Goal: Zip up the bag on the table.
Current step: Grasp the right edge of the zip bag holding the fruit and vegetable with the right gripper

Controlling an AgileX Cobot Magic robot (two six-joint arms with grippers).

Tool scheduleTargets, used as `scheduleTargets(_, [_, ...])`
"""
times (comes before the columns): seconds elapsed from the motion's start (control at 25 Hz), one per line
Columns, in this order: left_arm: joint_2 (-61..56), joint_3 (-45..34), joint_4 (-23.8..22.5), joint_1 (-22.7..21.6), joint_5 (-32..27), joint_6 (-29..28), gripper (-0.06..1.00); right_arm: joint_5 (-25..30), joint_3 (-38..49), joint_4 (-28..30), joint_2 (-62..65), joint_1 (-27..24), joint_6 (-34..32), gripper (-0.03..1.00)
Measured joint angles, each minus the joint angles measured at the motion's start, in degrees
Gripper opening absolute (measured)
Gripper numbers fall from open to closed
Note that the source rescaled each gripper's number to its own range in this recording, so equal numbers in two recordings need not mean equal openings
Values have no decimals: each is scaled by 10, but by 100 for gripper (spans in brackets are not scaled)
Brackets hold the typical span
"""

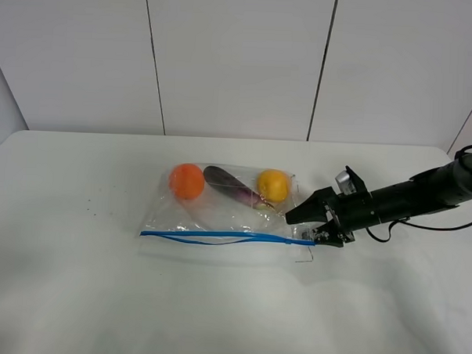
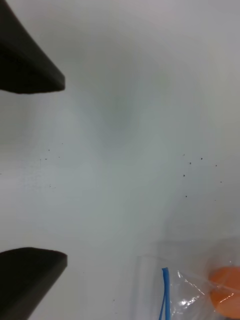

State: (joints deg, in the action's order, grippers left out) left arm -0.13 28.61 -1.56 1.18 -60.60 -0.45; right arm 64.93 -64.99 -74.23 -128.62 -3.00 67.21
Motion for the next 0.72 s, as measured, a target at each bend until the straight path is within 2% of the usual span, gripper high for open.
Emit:
scheduleTargets(0.16, [0,0,0,0,0,0,100,0,0,-2,0,0,0,74])
scheduleTargets(0.52, [0,0,0,0,0,0,100,2,0,-2,0,0,-2,70])
scheduleTargets(0.72, [0,0,0,0,0,0,100,2,0,-3,0,0,-2,61])
